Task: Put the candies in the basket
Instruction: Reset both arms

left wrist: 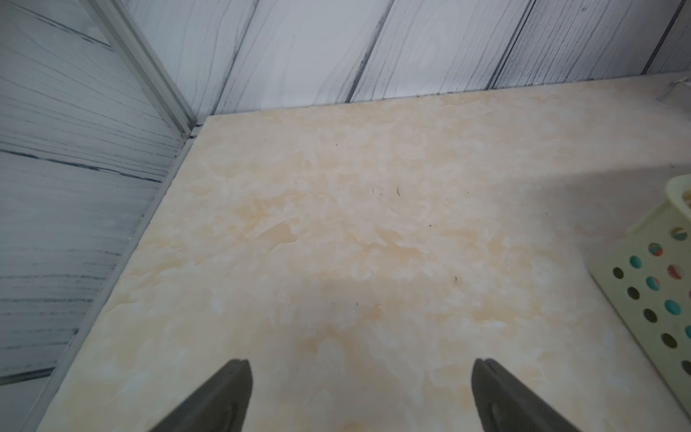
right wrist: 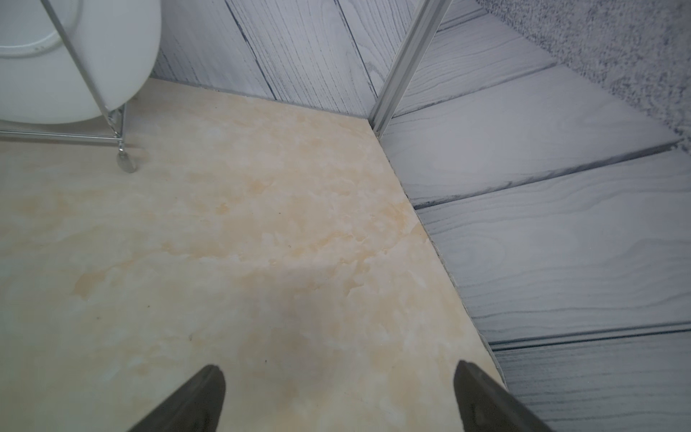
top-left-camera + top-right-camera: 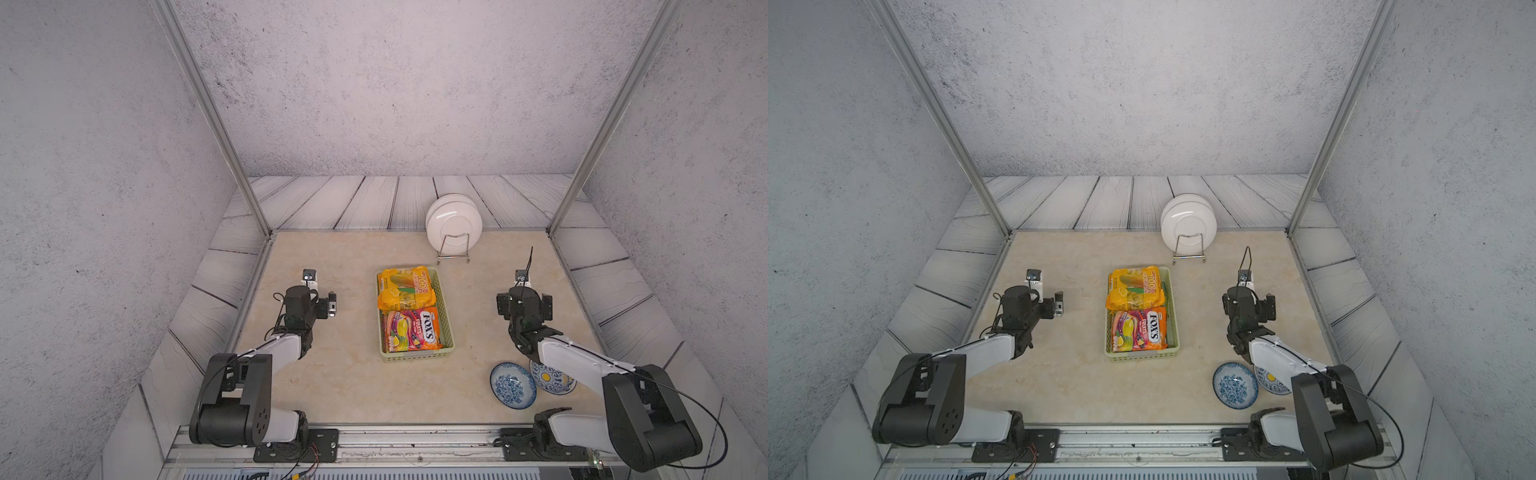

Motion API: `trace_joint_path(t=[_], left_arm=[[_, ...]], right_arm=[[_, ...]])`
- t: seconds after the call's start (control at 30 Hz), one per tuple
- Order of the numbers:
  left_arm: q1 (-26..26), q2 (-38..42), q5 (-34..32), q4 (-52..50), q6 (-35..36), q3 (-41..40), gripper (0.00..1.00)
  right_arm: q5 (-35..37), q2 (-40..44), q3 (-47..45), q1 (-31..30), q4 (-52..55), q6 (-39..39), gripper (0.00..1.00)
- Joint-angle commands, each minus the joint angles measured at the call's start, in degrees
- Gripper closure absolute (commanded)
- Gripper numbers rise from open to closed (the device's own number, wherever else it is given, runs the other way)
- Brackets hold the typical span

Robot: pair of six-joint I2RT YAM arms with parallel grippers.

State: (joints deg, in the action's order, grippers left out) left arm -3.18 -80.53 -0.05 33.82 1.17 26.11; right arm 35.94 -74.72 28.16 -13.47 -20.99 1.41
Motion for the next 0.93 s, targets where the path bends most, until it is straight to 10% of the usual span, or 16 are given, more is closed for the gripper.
trace_joint_path(t=[0.0, 0.9], left_arm=[[0.7, -2.9, -2.3, 12.1, 0.8, -3.1, 0.02], [0.7, -7.0, -11.5, 10.3, -3.2, -0.2, 0.02]], right_arm=[[-1.6, -2.3, -0.9, 1.1, -8.7, 1.7, 0.00], [-8.0, 1.5, -3.8, 3.6, -16.6, 0.2, 0.00]])
